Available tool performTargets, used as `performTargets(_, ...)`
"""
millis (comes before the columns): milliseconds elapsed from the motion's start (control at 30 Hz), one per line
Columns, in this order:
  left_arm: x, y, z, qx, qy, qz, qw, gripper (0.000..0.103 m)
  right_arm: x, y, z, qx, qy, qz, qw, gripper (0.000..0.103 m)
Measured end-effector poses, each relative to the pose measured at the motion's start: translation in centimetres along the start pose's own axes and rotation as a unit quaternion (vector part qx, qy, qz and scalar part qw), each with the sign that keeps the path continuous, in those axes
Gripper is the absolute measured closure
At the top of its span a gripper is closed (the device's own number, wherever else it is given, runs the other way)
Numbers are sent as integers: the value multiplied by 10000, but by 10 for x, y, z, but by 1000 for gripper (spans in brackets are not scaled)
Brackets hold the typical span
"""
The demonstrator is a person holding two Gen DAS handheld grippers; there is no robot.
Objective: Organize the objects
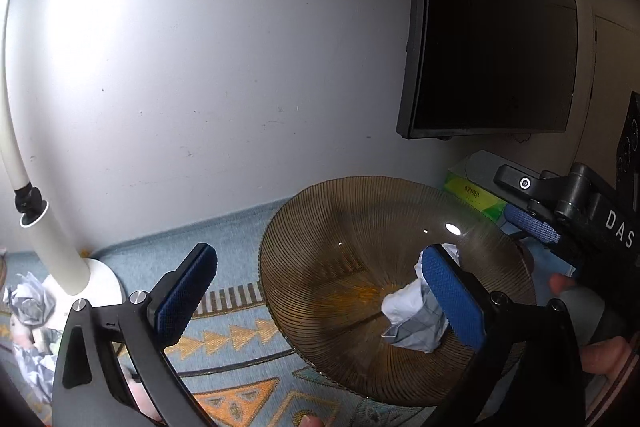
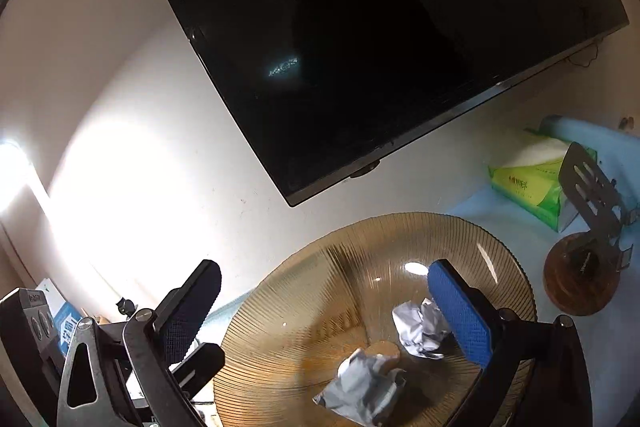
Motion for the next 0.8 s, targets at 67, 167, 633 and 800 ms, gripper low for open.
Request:
performTargets(67, 4, 3, -10, -38, 75, 32, 10000, 0, 7, 3, -7, -82, 38, -53, 9999, 0)
performTargets(167, -2, 12, -39, -79, 250, 9, 9997, 0, 16, 10, -18, -214, 283, -53, 9994, 0)
performTargets(633, 135, -39, -263, 515, 2095, -600, 9746, 0, 177, -124, -100, 823, 1517, -2662, 9483, 0)
performTargets(800, 196, -125, -294, 1057, 2603, -1232, 9518, 0, 205, -208, -106, 1133, 1419, -3762, 9086, 0)
Point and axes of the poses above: each gripper's, at about its wrist camera, not at the fingertips, and z roughly the way its jaws point, x to its left, y to its top, the point moved 3 cm from there along z, roughly the way its jaws point, and after that the axes turned 10 degrees about -y, right-handed, at the moved point
